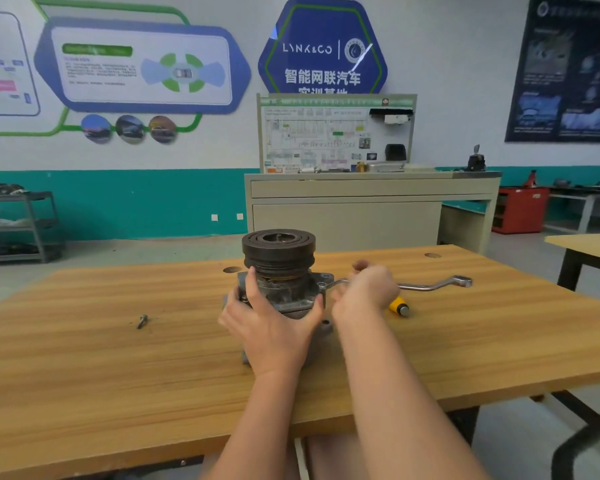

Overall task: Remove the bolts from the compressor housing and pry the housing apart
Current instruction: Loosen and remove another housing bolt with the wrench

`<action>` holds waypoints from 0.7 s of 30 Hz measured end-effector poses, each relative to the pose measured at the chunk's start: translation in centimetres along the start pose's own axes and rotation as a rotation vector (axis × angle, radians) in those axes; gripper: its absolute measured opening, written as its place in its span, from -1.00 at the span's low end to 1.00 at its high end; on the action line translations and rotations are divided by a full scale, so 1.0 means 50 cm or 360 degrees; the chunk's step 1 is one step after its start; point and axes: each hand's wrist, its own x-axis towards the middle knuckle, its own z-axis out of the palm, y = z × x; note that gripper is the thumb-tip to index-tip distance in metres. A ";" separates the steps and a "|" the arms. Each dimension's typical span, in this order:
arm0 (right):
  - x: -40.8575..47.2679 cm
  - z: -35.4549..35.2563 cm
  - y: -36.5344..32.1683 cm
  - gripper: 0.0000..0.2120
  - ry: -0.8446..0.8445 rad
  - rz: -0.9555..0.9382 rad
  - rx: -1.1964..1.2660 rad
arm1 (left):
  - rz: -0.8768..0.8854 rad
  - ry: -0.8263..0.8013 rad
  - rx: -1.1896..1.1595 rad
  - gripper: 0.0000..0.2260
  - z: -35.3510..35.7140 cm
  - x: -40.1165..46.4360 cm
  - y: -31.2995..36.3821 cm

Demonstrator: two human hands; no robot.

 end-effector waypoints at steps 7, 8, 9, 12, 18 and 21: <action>0.076 -0.049 -0.060 -0.69 -0.0628 0.0838 -0.0283 | 0.0153 -0.0274 -0.0276 -0.04 -0.027 0.020 -0.046; 0.086 -0.046 -0.068 -0.66 -0.0701 0.0889 -0.0407 | 0.0161 -0.0279 -0.0287 -0.03 -0.028 0.021 -0.048; 0.096 -0.043 -0.074 -0.62 -0.0738 0.0915 -0.0496 | 0.0167 -0.0266 -0.0291 -0.03 -0.027 0.022 -0.049; 0.111 -0.034 -0.087 -0.73 -0.0825 0.0965 -0.0510 | 0.0159 -0.0215 -0.0331 -0.07 -0.025 0.020 -0.047; 0.112 -0.041 -0.079 -0.92 -0.1060 0.0738 -0.0222 | 0.0151 -0.0140 -0.0364 -0.07 -0.018 0.016 -0.050; 0.112 -0.033 -0.066 -0.91 -0.0963 0.0524 -0.0165 | 0.0165 -0.0129 -0.0322 -0.08 -0.019 0.016 -0.044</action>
